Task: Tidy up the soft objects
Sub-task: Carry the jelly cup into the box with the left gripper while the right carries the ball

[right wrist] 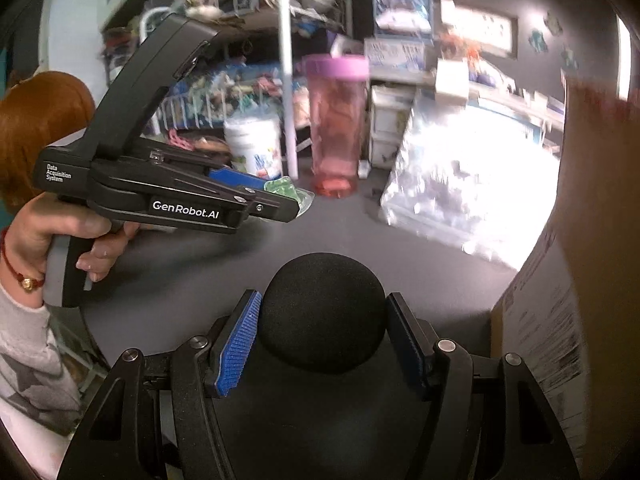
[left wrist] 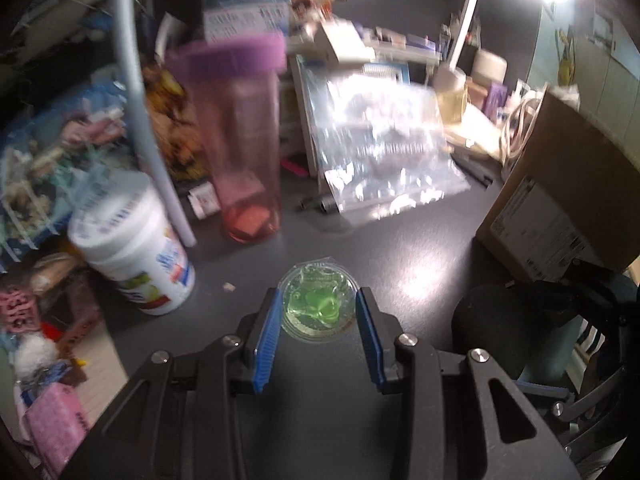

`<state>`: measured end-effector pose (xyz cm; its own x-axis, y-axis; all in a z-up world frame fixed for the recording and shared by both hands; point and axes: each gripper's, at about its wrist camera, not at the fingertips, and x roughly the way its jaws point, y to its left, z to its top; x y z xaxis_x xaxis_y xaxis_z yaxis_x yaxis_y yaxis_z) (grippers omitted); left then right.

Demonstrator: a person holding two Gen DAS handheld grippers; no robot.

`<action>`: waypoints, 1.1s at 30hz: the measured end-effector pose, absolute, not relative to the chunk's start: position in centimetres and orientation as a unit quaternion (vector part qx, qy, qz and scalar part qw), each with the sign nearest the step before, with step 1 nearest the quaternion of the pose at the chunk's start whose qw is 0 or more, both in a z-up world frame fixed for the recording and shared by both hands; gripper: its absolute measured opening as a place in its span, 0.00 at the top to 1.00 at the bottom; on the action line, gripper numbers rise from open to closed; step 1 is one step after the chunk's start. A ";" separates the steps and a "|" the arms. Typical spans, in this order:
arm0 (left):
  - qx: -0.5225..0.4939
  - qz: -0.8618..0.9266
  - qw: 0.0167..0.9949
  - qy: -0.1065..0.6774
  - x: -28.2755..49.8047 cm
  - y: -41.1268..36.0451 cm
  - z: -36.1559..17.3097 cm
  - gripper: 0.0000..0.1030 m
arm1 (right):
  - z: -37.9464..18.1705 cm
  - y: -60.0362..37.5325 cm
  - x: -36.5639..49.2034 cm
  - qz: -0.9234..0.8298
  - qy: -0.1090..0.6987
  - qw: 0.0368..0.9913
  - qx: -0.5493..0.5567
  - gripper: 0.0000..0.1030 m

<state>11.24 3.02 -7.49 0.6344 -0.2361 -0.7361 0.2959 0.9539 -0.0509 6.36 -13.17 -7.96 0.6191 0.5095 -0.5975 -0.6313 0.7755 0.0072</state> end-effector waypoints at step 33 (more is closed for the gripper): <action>0.121 -0.328 0.898 0.266 8.6 -19.3 7.3 0.66 | 2.0 -31.5 2.7 0.162 0.178 0.968 -0.070 0.41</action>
<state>8.65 -19.30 7.27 0.6433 -0.5250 -0.5573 0.6540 0.7552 0.0434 2.72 -31.54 2.01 0.8837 0.2892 -0.3681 -0.3392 0.9375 -0.0776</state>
